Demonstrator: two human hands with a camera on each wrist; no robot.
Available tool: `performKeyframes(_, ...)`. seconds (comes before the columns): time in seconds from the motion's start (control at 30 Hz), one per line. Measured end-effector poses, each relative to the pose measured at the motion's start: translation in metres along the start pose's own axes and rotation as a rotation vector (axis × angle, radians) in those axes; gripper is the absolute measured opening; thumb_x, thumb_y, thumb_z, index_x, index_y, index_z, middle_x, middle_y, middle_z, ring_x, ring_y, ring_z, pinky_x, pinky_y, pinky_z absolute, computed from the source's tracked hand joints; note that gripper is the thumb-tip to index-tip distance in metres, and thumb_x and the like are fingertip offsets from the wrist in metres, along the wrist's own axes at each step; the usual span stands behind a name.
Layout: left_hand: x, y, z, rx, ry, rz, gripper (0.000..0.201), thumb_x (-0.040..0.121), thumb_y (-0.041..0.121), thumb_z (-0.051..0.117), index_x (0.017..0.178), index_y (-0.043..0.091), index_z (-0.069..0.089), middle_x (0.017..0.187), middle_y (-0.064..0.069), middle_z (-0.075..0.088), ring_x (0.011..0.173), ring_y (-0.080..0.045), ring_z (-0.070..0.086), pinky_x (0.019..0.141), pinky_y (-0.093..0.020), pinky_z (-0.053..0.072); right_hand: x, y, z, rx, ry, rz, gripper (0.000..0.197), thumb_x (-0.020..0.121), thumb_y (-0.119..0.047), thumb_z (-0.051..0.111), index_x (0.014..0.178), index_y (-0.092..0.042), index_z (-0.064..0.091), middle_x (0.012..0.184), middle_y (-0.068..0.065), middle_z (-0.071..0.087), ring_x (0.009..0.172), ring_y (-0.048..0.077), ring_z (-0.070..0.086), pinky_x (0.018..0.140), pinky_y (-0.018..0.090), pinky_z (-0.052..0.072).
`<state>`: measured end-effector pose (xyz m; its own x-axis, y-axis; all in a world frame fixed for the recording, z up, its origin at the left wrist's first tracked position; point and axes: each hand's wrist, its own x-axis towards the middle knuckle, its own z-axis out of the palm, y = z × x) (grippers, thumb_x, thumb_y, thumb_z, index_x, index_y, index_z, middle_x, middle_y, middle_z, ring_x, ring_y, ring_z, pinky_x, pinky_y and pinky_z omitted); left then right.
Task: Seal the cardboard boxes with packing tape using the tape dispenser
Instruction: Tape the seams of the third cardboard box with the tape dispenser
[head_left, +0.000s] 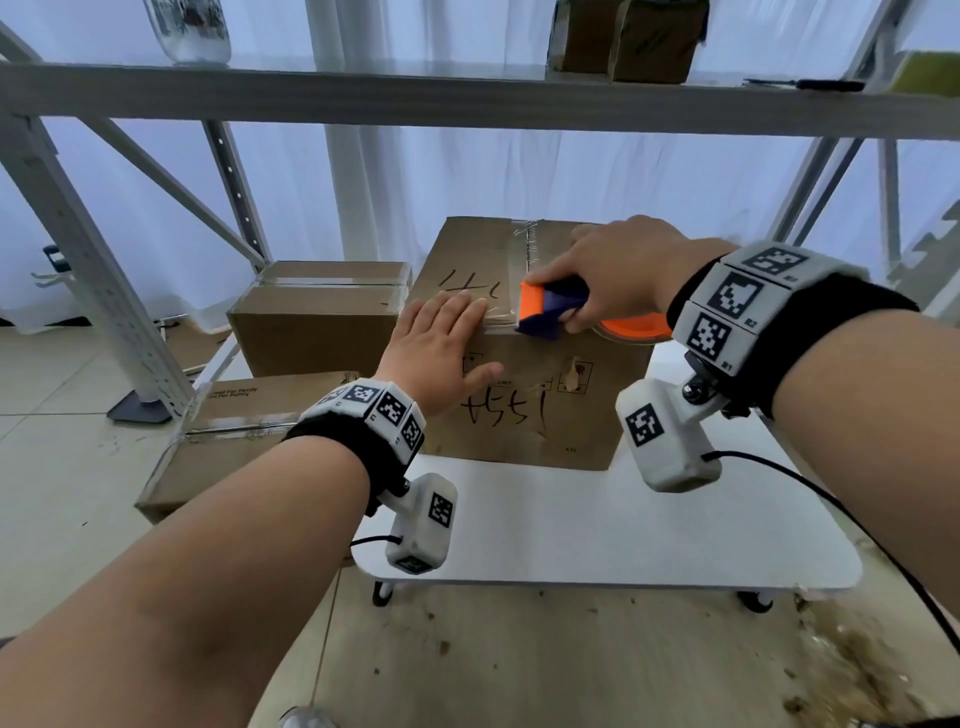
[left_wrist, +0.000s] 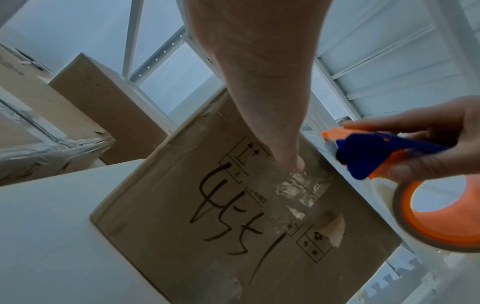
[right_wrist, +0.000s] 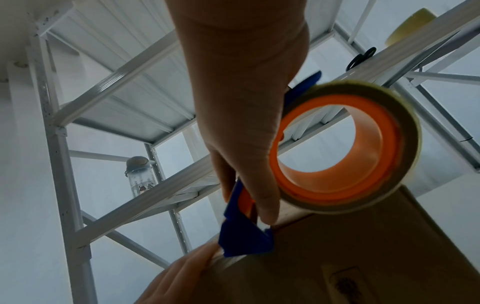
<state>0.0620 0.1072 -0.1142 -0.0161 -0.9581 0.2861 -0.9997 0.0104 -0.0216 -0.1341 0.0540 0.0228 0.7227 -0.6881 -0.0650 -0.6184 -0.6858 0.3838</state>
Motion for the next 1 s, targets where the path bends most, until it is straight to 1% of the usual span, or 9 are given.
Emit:
performKeyframes(0.13,0.000,0.002,-0.001,0.018,-0.014,0.006,0.079,0.091,0.067,0.029,0.152,0.025,0.003,0.160,0.001,0.004,0.147,-0.018,-0.002,0.117,-0.038,-0.007,-0.004,0.006,0.009,0.023,-0.040,0.049,0.067,0.084,-0.054,0.060,0.143,-0.051,0.028,0.102,-0.006,0.035,0.088,0.013,0.040,0.075,0.032,0.040)
performKeyframes(0.27,-0.010,-0.011,-0.001,0.003,0.000,-0.072,0.080,0.092,0.063,0.029,0.152,0.018,0.001,0.160,-0.002,0.003,0.147,-0.018,-0.002,0.119,-0.037,-0.005,-0.002,0.004,0.013,0.054,-0.027,0.060,0.066,0.085,-0.055,0.060,0.143,-0.051,0.029,0.105,-0.006,0.036,0.095,0.016,0.047,0.076,0.031,0.040)
performKeyframes(0.4,-0.009,-0.011,-0.005,0.031,0.021,-0.101,0.082,0.091,0.066,0.026,0.152,0.014,0.006,0.160,-0.004,0.007,0.147,-0.018,-0.001,0.119,-0.036,-0.008,-0.002,0.005,0.016,0.072,-0.010,0.066,0.063,0.086,-0.053,0.059,0.143,-0.050,0.031,0.103,-0.007,0.034,0.090,0.012,0.041,0.075,0.031,0.039)
performKeyframes(0.5,-0.001,0.005,-0.009,-0.023,0.001,-0.027,0.082,0.091,0.066,0.029,0.152,0.016,0.007,0.160,-0.002,0.006,0.147,-0.017,-0.001,0.118,-0.034,-0.006,-0.002,0.005,0.014,0.080,0.001,0.070,0.060,0.087,-0.051,0.058,0.142,-0.051,0.032,0.102,-0.007,0.034,0.091,0.012,0.042,0.077,0.033,0.041)
performKeyframes(0.57,0.003,0.018,-0.006,-0.038,-0.002,0.039,0.084,0.090,0.066,0.033,0.153,0.018,0.007,0.160,0.000,0.007,0.147,-0.015,0.000,0.119,-0.034,-0.004,-0.003,0.004,0.013,0.088,0.004,0.070,0.059,0.088,-0.050,0.058,0.141,-0.051,0.033,0.104,-0.006,0.037,0.097,0.014,0.047,0.077,0.033,0.041)
performKeyframes(0.67,0.008,0.025,-0.005,-0.076,0.021,0.049,0.085,0.087,0.066,0.044,0.152,0.020,0.013,0.159,0.002,0.013,0.147,-0.014,0.004,0.120,-0.034,0.000,-0.004,0.002,0.013,0.091,0.011,0.067,0.060,0.087,-0.050,0.059,0.141,-0.051,0.033,0.118,-0.003,0.045,0.110,0.017,0.051,0.078,0.033,0.039)
performKeyframes(0.7,0.009,0.024,-0.005,-0.090,0.026,0.048,0.086,0.086,0.065,0.047,0.152,0.021,0.015,0.159,0.003,0.015,0.147,-0.014,0.006,0.120,-0.034,0.001,-0.004,0.002,0.013,0.090,0.014,0.064,0.060,0.087,-0.050,0.058,0.141,-0.050,0.033,0.117,-0.003,0.045,0.111,0.017,0.050,0.078,0.033,0.039)
performKeyframes(0.8,0.009,0.020,-0.008,-0.118,0.013,0.050,0.086,0.084,0.063,0.053,0.151,0.024,0.016,0.158,0.004,0.017,0.146,-0.014,0.009,0.120,-0.035,0.004,-0.004,0.002,0.011,0.126,0.011,0.060,0.058,0.087,-0.047,0.060,0.140,-0.048,0.038,0.104,-0.010,0.039,0.110,0.015,0.049,0.076,0.032,0.039)
performKeyframes(1.0,0.008,0.021,-0.012,-0.136,0.002,0.044,0.083,0.084,0.064,0.051,0.151,0.030,0.015,0.158,0.002,0.017,0.146,-0.017,0.010,0.120,-0.037,0.006,-0.002,0.003,0.002,0.128,0.003,0.022,0.056,0.087,-0.042,0.061,0.139,-0.045,0.041,0.101,-0.013,0.041,0.095,0.008,0.040,0.073,0.030,0.037)
